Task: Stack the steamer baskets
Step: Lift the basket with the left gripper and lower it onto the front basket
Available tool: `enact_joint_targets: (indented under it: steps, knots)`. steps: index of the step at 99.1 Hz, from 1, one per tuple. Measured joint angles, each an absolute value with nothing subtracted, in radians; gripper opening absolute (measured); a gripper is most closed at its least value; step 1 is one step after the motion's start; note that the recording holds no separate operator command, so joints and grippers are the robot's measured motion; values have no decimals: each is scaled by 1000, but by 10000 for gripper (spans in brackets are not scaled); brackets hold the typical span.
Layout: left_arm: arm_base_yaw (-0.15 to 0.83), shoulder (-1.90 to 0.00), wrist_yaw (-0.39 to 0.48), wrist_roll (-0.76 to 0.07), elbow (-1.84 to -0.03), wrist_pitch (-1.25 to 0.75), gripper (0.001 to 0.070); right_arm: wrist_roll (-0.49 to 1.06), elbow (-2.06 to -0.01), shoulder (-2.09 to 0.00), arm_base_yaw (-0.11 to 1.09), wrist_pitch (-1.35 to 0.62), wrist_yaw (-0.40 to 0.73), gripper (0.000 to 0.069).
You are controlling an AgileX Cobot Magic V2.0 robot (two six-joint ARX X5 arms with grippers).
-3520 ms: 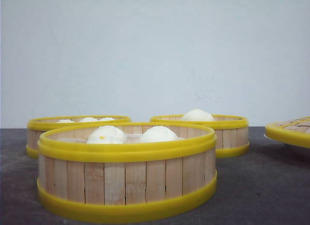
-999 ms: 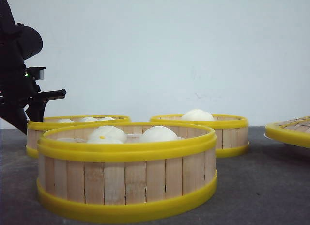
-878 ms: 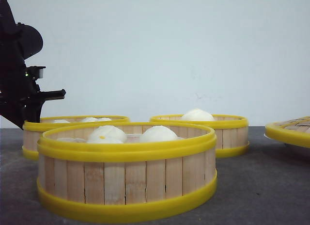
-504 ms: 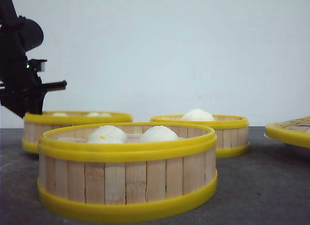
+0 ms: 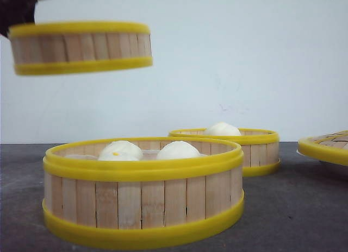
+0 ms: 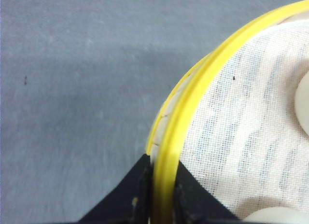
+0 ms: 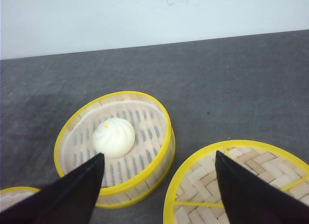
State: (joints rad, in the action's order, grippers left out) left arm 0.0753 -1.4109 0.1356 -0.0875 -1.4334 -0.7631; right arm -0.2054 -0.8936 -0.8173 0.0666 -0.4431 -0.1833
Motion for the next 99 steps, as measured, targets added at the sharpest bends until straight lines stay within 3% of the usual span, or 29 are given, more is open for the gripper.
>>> enact_joint_targets:
  steps: [37,64,99]
  knots:
    - [232,-1231,210,-64,-1342,-813,23,-205,-894,-805,67,-430,-184,453]
    - [398,-1232,146,-63,-1135,-699,23,-206,-894,-799,85,-434,-191,453]
    - [449,-1333,132,-70,-1124,-654,23,-206,-894,-799,105,-458,-191,453]
